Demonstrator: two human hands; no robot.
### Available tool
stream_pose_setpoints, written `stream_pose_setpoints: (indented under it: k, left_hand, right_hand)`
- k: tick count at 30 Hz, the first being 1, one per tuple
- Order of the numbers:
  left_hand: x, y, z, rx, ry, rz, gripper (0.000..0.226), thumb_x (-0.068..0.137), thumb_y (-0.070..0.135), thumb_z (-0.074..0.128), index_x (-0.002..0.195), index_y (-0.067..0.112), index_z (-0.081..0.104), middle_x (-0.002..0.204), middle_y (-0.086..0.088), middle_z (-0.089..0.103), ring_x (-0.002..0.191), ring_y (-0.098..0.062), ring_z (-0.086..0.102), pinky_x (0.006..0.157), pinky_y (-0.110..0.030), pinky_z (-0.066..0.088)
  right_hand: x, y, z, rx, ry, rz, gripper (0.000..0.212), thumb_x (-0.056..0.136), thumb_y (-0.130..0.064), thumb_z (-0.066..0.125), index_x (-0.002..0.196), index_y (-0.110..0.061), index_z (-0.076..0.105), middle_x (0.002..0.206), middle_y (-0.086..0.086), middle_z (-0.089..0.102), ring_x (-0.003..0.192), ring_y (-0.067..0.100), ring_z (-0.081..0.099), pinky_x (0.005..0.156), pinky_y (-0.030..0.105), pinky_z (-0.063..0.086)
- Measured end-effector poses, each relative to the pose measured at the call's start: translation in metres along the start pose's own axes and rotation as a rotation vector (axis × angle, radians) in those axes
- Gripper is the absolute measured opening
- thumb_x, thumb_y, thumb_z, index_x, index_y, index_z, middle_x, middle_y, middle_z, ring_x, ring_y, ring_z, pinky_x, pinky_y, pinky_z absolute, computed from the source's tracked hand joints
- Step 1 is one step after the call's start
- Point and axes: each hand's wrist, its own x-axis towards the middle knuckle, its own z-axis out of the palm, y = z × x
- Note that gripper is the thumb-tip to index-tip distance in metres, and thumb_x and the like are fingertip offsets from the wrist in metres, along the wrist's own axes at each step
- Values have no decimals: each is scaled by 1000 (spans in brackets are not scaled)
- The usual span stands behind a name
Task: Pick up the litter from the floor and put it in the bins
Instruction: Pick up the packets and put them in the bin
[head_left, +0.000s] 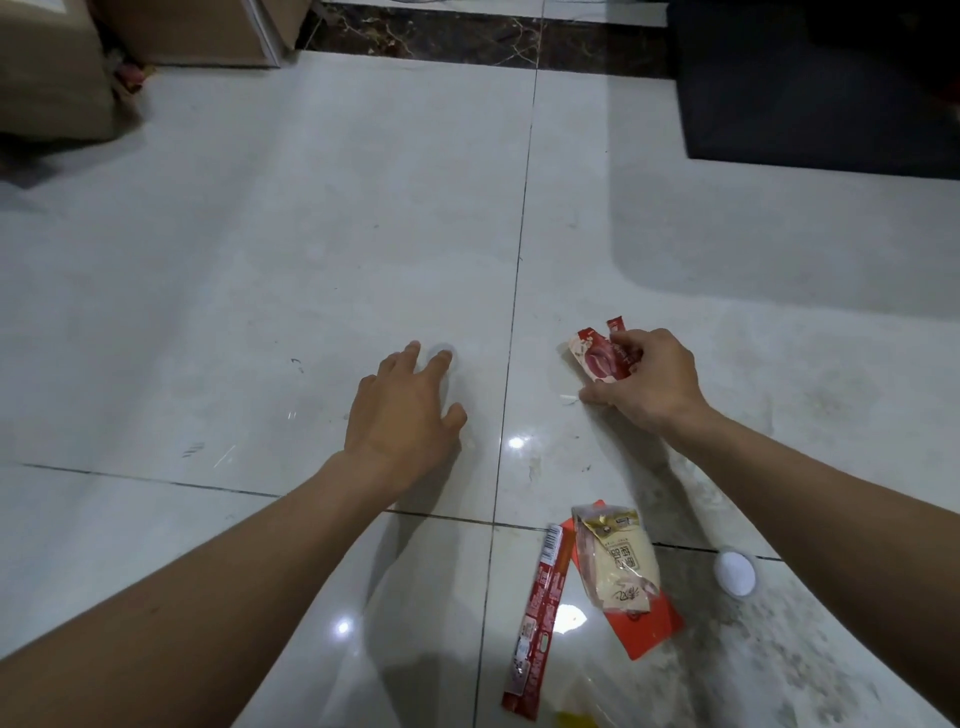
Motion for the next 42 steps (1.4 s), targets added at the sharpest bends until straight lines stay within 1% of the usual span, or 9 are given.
stream_pose_setpoints:
  k: [2, 6, 11, 17, 20, 27, 32, 37, 42]
  left_hand:
    - [7, -7, 1, -54, 6, -32, 62, 95, 41, 51, 150, 26, 26, 159, -7, 21, 144, -26, 23, 113, -40, 26]
    - [28, -19, 6, -223, 56, -89, 64, 92, 37, 58, 149, 23, 32, 154, -6, 32, 140, -25, 30, 112, -39, 29]
    - [49, -14, 12, -310, 55, -106, 69, 86, 36, 67, 147, 24, 35, 145, -5, 39, 134, -23, 34, 106, -33, 34]
    - [56, -4, 24, -311, 132, -67, 39, 94, 21, 61, 131, 14, 55, 127, -6, 49, 119, -20, 41, 89, -17, 30]
    - [45, -13, 22, -366, 187, -107, 38, 94, 21, 61, 131, 13, 56, 126, -5, 49, 118, -20, 44, 88, -14, 26]
    - [-30, -71, -28, -404, 314, -204, 39, 87, 30, 70, 124, 18, 63, 109, -2, 52, 102, -19, 55, 87, -16, 35]
    - [-101, -125, -81, -390, 407, -178, 39, 83, 30, 75, 119, 18, 66, 104, -1, 55, 90, -15, 58, 89, -30, 50]
    - [-169, -174, -120, -277, 501, -188, 40, 81, 33, 76, 118, 21, 66, 105, 3, 57, 87, -10, 52, 85, -24, 49]
    - [-234, -209, -163, -230, 588, -200, 41, 81, 36, 75, 118, 21, 66, 105, 4, 59, 90, -10, 56, 87, -30, 52]
  right_hand:
    - [0, -9, 5, 13, 17, -61, 72, 64, -28, 89, 127, -9, 60, 104, -2, 53, 92, 13, 51, 80, 20, 42]
    - [8, -25, 20, 27, 44, -160, 79, 60, -37, 90, 130, -14, 59, 113, 3, 56, 102, 18, 56, 90, 24, 45]
    - [15, -38, 37, 92, 70, -201, 75, 59, -38, 90, 125, -17, 62, 113, 2, 58, 99, 13, 56, 90, 23, 46]
    - [17, -41, 49, 98, 64, -221, 77, 60, -39, 90, 128, -16, 61, 115, 4, 59, 98, 12, 55, 91, 24, 47]
    - [15, -49, 58, 82, 46, -239, 77, 61, -41, 89, 128, -17, 60, 116, 3, 58, 98, 12, 55, 90, 23, 46]
    - [-32, -102, 89, 128, -17, -310, 66, 59, -37, 89, 117, -18, 66, 111, 3, 60, 99, 17, 59, 91, 30, 49]
    - [-90, -166, 110, 168, -73, -430, 65, 60, -39, 89, 117, -20, 66, 109, -1, 58, 95, 17, 60, 88, 27, 49]
    - [-149, -238, 124, 212, -115, -609, 66, 60, -41, 89, 118, -22, 65, 109, -2, 59, 96, 14, 60, 89, 30, 51]
    - [-206, -293, 127, 231, -124, -748, 65, 59, -42, 89, 116, -21, 67, 107, -2, 61, 95, 14, 60, 91, 34, 50]
